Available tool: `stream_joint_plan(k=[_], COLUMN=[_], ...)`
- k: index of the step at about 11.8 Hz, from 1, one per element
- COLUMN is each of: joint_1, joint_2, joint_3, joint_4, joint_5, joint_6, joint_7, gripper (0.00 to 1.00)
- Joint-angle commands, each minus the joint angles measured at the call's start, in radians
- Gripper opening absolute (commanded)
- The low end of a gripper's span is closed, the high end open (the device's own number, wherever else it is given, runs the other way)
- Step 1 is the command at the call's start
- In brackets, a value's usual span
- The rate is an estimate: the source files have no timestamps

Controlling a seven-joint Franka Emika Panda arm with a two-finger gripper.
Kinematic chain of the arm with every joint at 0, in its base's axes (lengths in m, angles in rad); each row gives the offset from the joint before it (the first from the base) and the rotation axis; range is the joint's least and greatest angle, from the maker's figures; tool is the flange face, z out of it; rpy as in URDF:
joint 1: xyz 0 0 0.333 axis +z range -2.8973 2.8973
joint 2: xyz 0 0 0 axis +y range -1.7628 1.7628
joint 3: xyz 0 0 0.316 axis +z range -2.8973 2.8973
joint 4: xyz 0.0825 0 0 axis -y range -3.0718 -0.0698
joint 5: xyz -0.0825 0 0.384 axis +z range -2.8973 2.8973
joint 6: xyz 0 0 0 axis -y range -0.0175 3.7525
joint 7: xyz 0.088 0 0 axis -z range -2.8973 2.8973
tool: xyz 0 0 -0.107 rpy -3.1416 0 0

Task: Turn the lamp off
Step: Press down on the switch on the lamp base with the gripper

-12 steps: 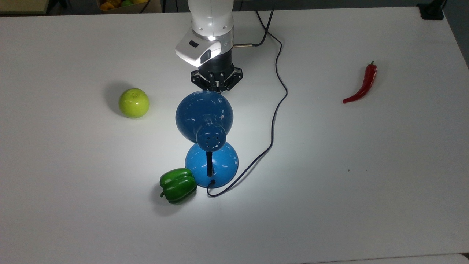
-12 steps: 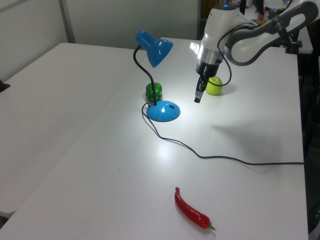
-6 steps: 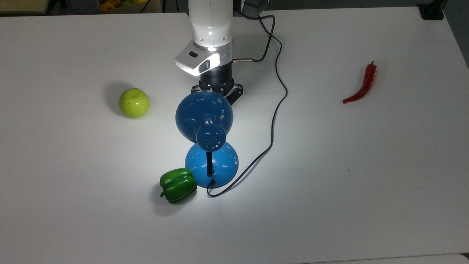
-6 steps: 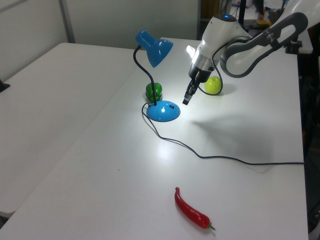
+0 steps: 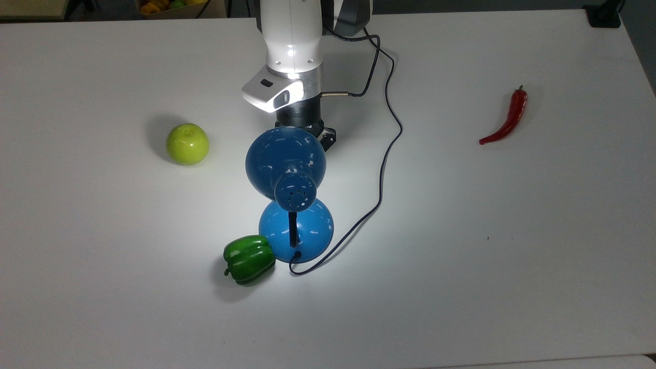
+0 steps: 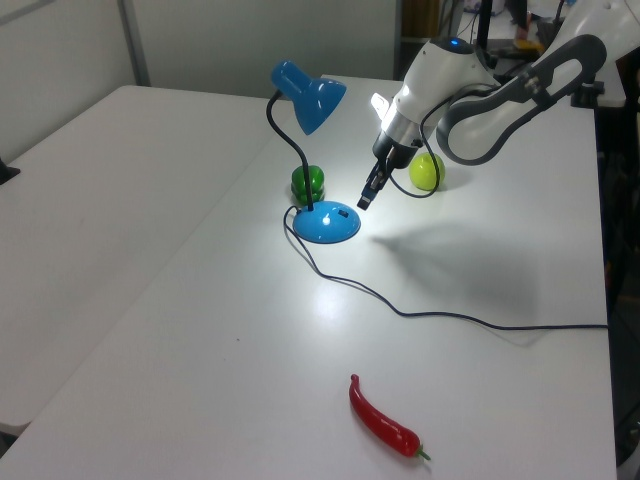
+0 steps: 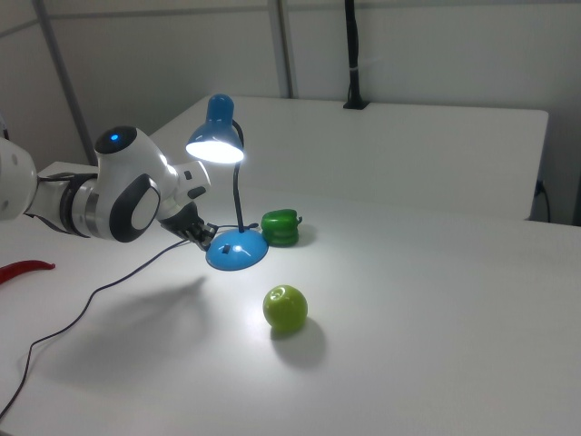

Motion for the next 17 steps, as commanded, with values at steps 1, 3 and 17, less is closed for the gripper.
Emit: stream_joint_plan(k=[1,3,17], joint_1=[0.004,0.001,0.004], joint_2=[0.04,0.059,0.137], joint_3=[-0.019,-0.021,-0.03], joint_4=[-0.002,0.01,0.062], joint_5=[-0.01,-0.012,-0.013], joint_6=[0.092,0.109,0.186], joint_7=[0.026,0.026,0.025], gripper=[0.0,0.0,0.0])
